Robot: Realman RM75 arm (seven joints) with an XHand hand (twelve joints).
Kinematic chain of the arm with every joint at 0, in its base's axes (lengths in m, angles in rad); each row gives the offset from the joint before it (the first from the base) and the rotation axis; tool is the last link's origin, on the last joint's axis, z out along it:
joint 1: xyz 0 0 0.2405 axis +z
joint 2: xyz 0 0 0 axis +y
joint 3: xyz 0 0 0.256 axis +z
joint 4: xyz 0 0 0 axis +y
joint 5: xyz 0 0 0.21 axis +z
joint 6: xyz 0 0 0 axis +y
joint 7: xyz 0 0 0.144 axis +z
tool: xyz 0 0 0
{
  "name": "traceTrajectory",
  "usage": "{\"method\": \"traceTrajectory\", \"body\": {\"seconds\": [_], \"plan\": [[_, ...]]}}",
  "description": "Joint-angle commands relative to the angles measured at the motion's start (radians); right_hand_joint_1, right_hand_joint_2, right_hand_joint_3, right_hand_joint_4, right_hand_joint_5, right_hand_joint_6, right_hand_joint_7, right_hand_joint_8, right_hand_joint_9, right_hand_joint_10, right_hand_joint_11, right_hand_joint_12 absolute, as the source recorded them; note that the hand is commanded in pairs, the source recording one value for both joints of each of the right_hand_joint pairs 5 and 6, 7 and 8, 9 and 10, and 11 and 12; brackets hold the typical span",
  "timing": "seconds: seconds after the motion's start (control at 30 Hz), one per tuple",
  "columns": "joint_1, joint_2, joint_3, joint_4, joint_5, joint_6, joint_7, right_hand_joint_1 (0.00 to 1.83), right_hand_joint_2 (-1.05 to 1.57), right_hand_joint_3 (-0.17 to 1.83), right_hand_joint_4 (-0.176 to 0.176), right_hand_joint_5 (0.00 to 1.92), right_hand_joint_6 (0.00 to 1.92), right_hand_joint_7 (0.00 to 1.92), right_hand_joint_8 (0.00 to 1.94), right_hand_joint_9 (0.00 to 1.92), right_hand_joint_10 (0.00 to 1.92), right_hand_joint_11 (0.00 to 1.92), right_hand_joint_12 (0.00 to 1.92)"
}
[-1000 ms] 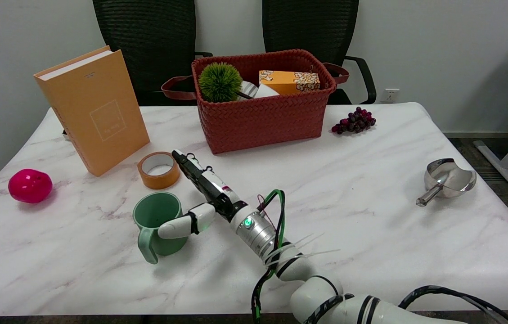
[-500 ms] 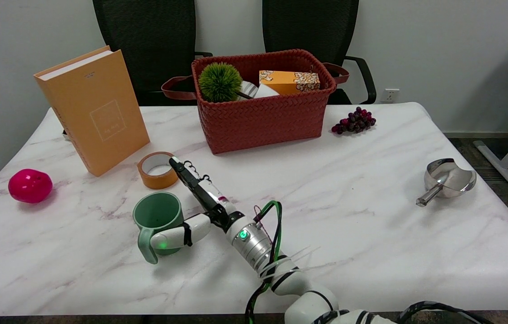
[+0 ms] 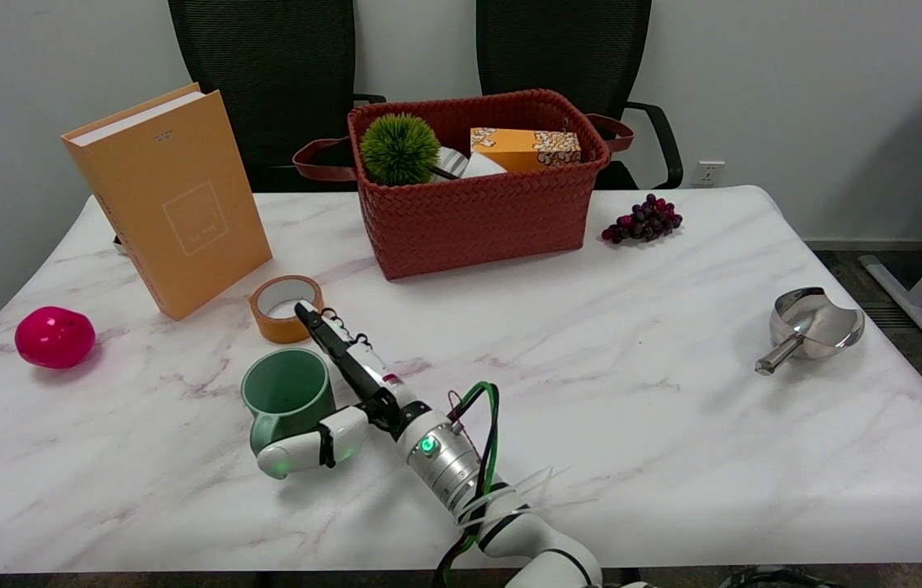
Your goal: Pick up the green mug.
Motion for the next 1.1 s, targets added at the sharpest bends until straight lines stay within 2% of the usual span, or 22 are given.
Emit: {"method": "traceTrajectory", "body": {"seconds": [0.03, 0.47, 0.93, 1.1], "plan": [[0.027, -0.061, -0.003, -0.078, -0.023, 0.021, -0.006, 0.92, -0.14, 0.41, 0.000, 0.00, 0.00, 0.00, 0.00, 0.00, 0.00, 0.00, 0.00], [0.064, -0.069, 0.002, -0.125, -0.019, 0.023, -0.006, 0.92, -0.18, 0.39, 0.000, 0.00, 0.00, 0.00, 0.00, 0.00, 0.00, 0.00, 0.00], [0.063, -0.070, 0.003, -0.141, -0.018, 0.023, -0.006, 1.06, -0.24, 0.35, 0.000, 0.00, 0.00, 0.03, 0.03, 0.00, 0.00, 0.00, 0.00], [0.060, -0.070, 0.003, -0.144, -0.023, 0.023, -0.006, 1.11, -0.26, 0.44, 0.000, 0.00, 0.00, 0.04, 0.04, 0.00, 0.00, 0.00, 0.00]]}}
